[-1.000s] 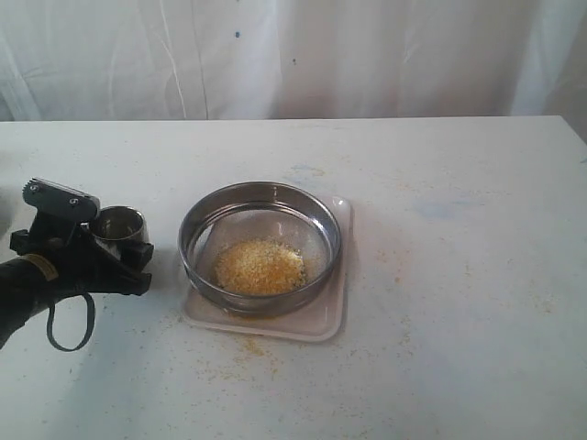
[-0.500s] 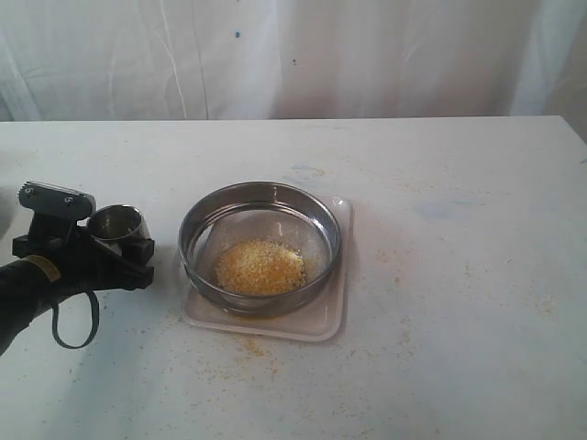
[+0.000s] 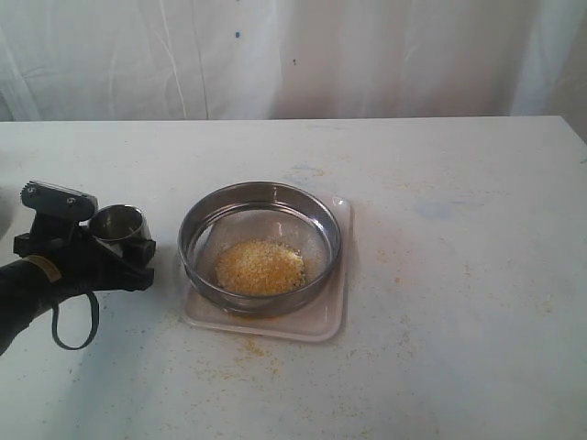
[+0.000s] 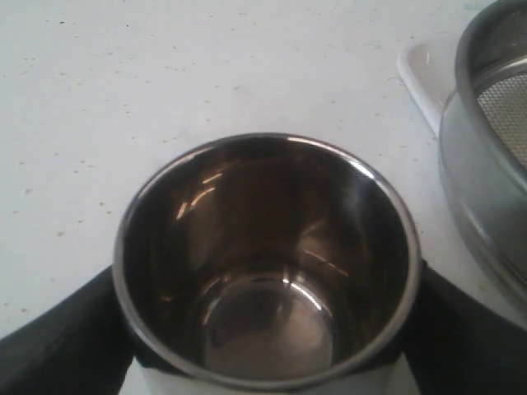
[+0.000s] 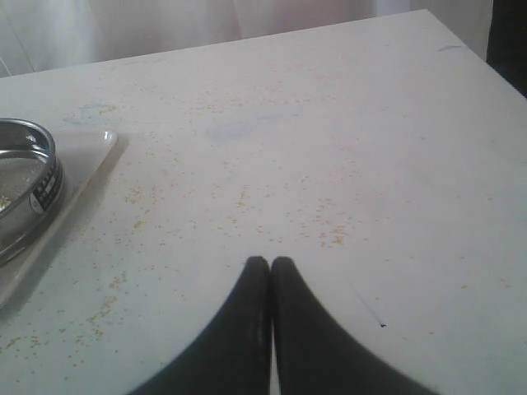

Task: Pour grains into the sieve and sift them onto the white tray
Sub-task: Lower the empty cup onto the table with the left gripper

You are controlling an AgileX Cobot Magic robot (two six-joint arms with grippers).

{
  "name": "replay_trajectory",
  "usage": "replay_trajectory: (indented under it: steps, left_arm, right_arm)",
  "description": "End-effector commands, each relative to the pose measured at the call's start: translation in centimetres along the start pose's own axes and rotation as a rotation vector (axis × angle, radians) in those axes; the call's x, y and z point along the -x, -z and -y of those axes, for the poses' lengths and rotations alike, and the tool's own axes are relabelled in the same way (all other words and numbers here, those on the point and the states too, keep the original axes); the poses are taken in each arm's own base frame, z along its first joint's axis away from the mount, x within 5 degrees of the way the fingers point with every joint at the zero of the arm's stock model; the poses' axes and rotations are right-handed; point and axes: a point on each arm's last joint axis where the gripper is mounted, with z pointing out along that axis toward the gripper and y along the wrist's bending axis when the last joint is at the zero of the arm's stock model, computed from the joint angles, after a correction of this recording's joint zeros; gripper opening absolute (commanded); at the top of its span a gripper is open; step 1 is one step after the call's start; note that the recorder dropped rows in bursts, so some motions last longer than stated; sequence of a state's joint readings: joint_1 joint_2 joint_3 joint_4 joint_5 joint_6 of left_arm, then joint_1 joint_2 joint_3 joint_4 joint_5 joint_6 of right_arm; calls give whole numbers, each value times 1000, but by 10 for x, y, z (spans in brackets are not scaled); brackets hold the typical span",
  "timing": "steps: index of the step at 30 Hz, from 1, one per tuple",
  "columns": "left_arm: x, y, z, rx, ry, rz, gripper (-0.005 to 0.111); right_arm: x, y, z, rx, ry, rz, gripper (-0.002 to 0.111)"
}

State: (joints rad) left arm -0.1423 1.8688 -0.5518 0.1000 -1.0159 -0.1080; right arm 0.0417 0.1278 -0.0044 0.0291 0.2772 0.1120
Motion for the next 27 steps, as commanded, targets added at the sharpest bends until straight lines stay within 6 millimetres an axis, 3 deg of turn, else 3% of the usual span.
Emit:
replay_trajectory:
  steps: [1,23,27]
  left_arm:
    - [-6,0,1,-9,-19,-41,76]
    - [-3,0,2,-26,4,-12,78]
    - [-2,0,1,-19,13,-2,89]
  right_arm:
    - [-1,-1,0,-3,-1,-6,0]
    - [-1,-1,0,-3,-1,-6,0]
    - [-1,-1,0,-3,0,-6,0]
